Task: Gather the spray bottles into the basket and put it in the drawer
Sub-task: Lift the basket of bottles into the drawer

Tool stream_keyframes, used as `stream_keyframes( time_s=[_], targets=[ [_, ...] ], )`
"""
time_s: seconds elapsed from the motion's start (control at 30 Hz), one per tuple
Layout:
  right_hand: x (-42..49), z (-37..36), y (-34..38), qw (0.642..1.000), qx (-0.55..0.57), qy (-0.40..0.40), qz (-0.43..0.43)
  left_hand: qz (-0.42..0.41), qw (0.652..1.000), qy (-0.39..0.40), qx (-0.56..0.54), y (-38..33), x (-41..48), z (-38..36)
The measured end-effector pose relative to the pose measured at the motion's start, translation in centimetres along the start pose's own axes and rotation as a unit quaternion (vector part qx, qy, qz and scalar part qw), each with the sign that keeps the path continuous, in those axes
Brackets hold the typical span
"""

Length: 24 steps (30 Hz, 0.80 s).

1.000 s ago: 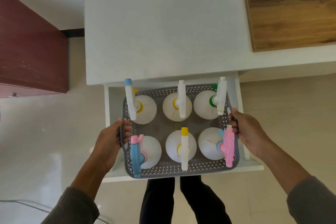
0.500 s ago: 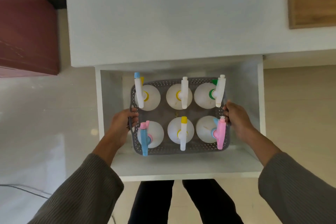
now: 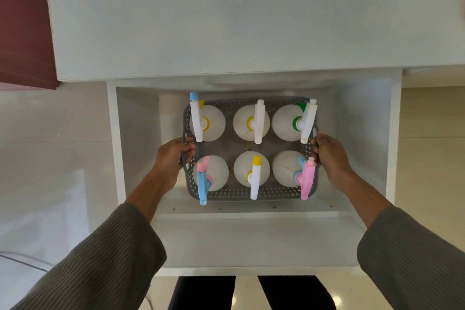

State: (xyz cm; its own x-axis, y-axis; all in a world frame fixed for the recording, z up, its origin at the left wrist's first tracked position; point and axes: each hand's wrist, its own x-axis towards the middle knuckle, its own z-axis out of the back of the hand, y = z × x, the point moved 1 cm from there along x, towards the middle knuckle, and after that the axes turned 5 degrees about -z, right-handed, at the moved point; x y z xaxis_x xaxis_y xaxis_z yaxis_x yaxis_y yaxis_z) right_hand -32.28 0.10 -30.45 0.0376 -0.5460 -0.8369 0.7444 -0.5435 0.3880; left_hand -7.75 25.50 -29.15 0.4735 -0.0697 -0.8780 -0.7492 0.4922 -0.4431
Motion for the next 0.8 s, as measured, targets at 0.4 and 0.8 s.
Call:
stream_keyframes(
  time_s=[0.4,0.8],
  targets=[
    [0.5,-0.5,-1.0,0.999,-0.033,0.003,0.014,-0.009,1.0,-0.005,0.019,0.7,0.8,0.0],
    [0.4,0.1,-1.2,0.993,-0.111,-0.003,0.043,-0.035,0.999,-0.011,0.027,1.7,0.5,0.2]
  ],
)
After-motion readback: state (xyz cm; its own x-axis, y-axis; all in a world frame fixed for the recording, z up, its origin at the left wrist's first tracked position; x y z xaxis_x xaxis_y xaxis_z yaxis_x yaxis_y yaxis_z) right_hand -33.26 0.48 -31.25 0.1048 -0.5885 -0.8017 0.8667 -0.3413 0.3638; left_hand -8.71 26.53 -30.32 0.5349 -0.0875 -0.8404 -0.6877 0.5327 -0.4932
